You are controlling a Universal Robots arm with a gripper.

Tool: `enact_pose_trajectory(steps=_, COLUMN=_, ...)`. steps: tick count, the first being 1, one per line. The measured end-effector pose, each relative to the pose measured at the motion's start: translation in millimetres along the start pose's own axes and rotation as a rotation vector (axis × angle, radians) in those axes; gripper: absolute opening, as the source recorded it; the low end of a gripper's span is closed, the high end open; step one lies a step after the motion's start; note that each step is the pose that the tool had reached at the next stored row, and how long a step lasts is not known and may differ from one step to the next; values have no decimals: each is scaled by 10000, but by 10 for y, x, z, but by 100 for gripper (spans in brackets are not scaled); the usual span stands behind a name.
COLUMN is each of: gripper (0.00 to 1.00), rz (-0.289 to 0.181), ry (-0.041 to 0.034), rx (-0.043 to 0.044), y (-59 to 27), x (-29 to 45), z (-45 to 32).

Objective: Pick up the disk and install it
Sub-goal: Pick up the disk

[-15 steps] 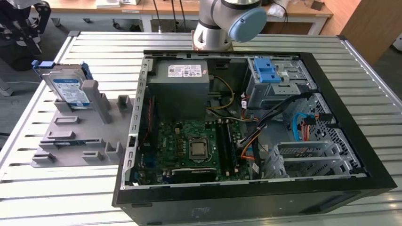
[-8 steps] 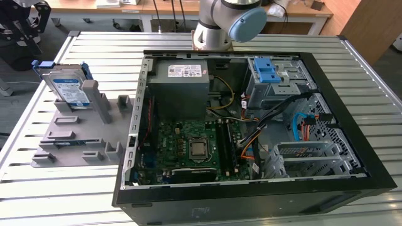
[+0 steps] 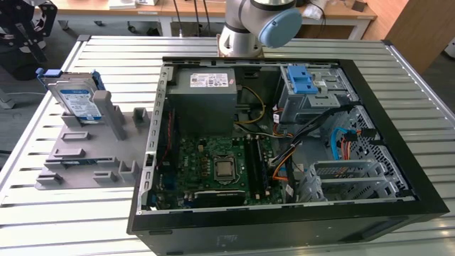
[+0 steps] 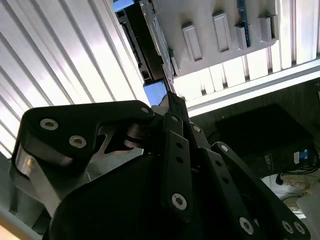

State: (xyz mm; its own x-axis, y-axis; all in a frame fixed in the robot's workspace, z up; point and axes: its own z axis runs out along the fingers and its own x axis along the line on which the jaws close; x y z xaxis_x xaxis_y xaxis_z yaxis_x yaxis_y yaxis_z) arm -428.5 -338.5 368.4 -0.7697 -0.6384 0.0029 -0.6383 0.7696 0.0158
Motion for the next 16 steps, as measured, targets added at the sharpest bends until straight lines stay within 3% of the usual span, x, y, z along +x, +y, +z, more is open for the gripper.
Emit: enact_pose_trajectory(steps=16, gripper=11, rz=-1783, ry=28, rx=5, y=0, x=0, z=0)
